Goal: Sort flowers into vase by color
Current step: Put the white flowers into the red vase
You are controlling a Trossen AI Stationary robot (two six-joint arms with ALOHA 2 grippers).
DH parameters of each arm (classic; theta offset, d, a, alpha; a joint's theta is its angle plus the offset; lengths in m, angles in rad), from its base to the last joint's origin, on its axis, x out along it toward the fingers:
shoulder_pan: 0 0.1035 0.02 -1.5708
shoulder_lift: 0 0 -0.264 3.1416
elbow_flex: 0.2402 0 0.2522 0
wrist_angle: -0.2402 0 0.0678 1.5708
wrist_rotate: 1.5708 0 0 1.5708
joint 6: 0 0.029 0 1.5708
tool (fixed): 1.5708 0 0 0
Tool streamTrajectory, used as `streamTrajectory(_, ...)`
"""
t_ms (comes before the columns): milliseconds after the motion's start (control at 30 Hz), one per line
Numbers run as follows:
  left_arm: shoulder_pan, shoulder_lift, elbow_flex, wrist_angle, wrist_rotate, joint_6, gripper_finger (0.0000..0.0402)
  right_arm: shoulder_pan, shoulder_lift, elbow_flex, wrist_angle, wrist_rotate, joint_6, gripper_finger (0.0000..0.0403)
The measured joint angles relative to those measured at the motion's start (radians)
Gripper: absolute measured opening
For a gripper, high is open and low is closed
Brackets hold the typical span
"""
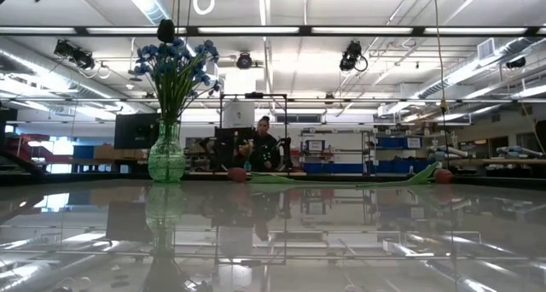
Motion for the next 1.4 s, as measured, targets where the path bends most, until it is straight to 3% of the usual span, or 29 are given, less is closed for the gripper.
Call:
streamTrajectory(133,-0.052,-0.104,-0.198,0.215,0.011,0.024,0.0008,0.025,0.0,0.0,-0.01,0.058,0.024,0.015)
streamTrajectory(233,-0.082,-0.177,-0.305,0.287,0.013,0.034,0.0008,0.043,0.0,0.0,-0.026,0.089,0.046,0.015)
streamTrajectory(600,-0.17,-0.421,-0.484,0.298,0.064,-0.009,0.0008,0.071,0.001,0.0,-0.152,0.183,0.184,0.015)
streamTrajectory(767,-0.191,-0.509,-0.599,0.416,0.077,-0.006,0.0008,0.078,0.001,0.0,-0.173,0.196,0.246,0.015)
streamTrajectory(933,-0.192,-0.54,-0.698,0.539,0.119,-0.007,0.0008,0.083,0.001,0.0,-0.202,0.204,0.296,0.015)
streamTrajectory(1400,-0.191,-0.54,-0.767,0.552,0.136,0.019,0.0008,0.098,0.001,0.0,-0.208,0.201,0.335,0.015)
